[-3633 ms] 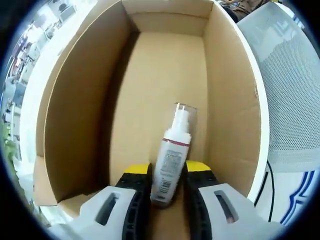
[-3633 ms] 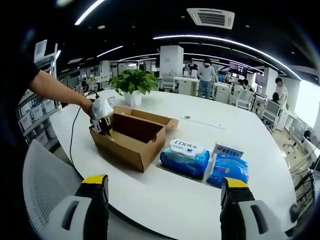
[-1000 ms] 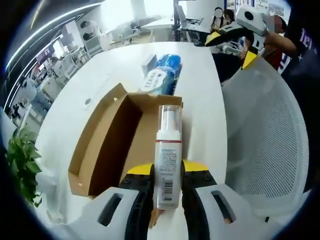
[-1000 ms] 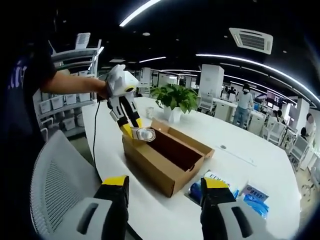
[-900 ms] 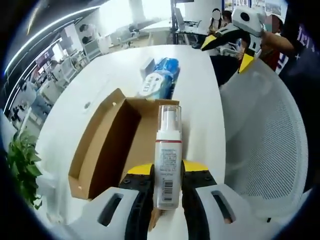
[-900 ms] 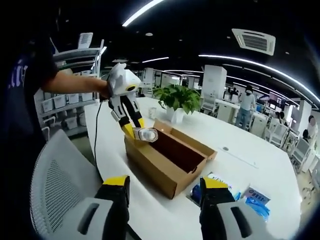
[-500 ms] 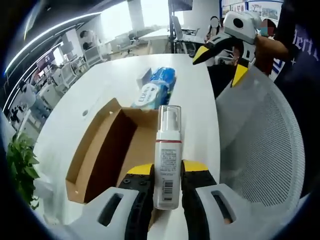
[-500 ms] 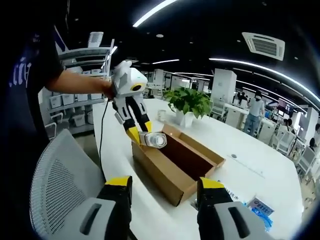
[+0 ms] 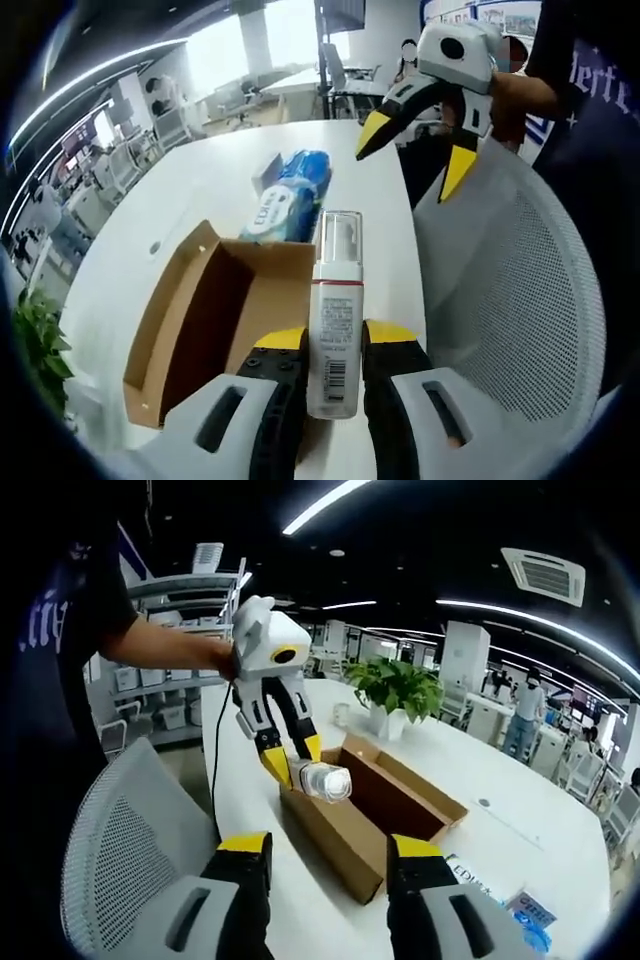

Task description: Operate the shoe box by opening the lid, removing the specified soft item, and placing it in the target area until the item is outside and the box remains undamaged.

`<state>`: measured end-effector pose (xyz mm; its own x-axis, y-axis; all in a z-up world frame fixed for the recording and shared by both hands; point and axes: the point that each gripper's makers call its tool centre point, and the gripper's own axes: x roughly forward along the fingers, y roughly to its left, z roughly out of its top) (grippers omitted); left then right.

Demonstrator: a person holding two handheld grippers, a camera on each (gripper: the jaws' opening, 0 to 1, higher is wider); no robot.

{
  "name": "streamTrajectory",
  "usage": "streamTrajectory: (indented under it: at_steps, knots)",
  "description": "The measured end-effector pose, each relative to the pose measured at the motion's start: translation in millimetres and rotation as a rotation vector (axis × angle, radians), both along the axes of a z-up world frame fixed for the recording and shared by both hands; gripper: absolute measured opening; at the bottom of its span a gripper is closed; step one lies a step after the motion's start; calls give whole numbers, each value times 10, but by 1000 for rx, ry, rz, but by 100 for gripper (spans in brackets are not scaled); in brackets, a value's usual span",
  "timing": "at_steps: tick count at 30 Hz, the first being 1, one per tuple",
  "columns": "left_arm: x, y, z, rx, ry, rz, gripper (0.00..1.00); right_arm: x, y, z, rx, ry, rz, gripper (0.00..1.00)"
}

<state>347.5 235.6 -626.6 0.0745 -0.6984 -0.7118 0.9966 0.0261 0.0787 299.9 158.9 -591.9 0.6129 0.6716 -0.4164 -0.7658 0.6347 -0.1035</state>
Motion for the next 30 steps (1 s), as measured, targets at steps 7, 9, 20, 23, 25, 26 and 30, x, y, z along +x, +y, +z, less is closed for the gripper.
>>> streamTrajectory:
  at_steps: [7,9,20,23,25,26,30]
  knots:
    - [-91,-106,24,-16,-5,-53,19,-2,119,2,11,0,44,40]
    - [-136,-144,44,-33,-2,-77,19,-7,152,-6,8,1,59,40]
    - [-293,-224,58,-37,5,-174,19,-22,243,12,-21,-9,139,35]
    - [-356,-248,57,-34,8,-206,19,-40,275,20,-22,-9,163,33]
    - [-394,-264,56,-34,0,-234,19,-60,296,20,-25,-9,183,31]
    - [-409,-268,54,-34,-4,-246,19,-69,304,19,-26,-8,189,30]
    - [-451,-274,53,-35,-5,-278,19,-117,344,6,-34,-5,224,27]
